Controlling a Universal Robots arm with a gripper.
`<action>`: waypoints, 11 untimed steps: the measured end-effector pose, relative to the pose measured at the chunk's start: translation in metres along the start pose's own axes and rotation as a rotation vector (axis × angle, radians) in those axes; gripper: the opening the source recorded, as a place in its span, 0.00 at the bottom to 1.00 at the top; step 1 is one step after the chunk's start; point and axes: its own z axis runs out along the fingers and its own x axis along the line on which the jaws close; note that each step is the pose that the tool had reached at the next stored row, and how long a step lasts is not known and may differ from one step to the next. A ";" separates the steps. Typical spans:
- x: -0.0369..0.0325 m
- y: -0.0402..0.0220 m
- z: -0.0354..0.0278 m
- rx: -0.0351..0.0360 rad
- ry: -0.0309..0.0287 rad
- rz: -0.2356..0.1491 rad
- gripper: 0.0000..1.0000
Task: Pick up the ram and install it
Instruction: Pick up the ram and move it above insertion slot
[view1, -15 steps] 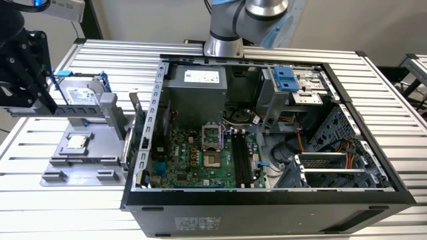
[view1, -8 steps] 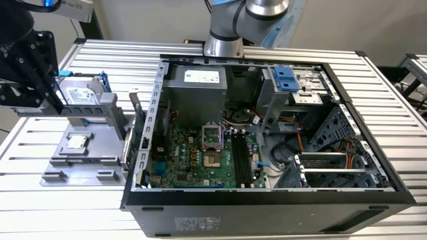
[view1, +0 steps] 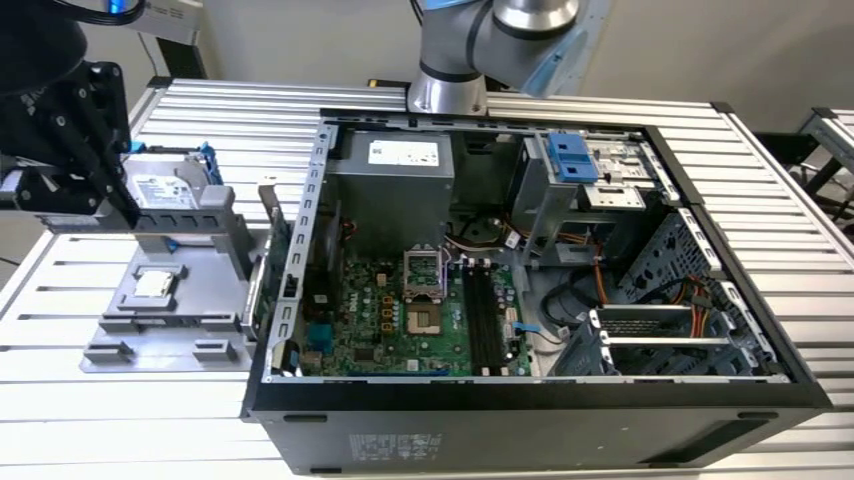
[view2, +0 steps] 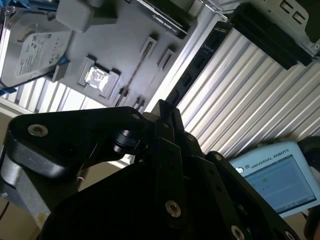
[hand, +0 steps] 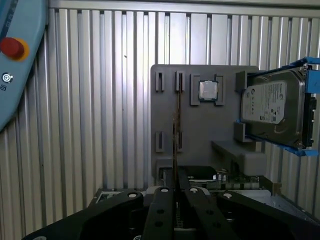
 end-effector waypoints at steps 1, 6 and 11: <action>0.0000 -0.0013 0.0000 0.0000 0.0000 0.000 0.00; -0.0001 -0.0082 -0.0003 0.0000 0.0000 0.000 0.00; -0.0001 -0.0160 -0.0005 0.0000 0.0000 0.000 0.00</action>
